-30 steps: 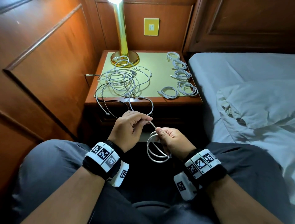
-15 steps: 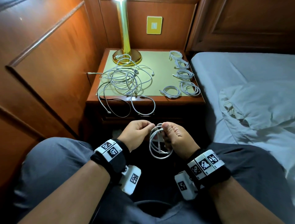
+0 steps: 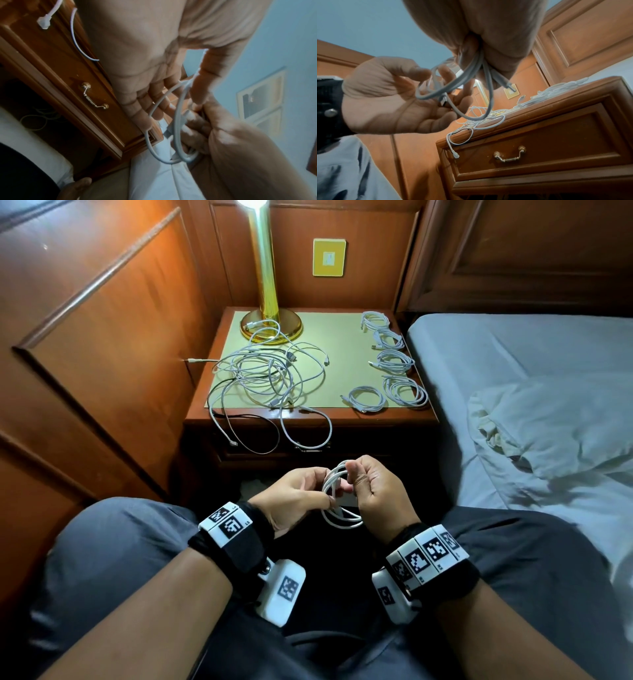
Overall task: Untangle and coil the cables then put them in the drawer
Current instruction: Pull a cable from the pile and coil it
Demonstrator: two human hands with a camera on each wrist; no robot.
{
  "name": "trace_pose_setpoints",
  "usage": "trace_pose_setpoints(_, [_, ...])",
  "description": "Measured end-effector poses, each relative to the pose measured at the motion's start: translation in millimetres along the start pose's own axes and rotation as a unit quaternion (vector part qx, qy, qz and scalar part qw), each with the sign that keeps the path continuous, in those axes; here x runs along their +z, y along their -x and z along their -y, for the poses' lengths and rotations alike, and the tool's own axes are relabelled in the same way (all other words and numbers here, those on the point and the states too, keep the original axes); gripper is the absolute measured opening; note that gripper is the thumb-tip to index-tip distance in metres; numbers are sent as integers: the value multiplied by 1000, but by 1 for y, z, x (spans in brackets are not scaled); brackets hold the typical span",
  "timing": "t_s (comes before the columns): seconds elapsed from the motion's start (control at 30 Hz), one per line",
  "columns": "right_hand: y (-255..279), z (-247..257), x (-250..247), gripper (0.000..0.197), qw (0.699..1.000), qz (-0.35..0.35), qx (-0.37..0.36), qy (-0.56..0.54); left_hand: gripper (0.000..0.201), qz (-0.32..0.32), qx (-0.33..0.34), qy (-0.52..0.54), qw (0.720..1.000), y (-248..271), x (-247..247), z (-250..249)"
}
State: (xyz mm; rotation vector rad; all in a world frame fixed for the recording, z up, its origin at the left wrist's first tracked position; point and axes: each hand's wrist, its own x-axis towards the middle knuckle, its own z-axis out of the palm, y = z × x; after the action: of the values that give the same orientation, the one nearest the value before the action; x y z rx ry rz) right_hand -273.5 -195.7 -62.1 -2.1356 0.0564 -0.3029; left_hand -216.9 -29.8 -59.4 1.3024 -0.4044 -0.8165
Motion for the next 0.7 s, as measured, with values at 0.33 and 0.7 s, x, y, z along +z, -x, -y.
trace_pose_setpoints(0.33, [-2,-3,2,31,999,-13,30,-27,18,-19,18,0,1000,-3,-1,2])
trace_pose_setpoints(0.7, [-10,-13,2,36,993,-41,69,-91,17,-109,56,-49,991,-3,1,-3])
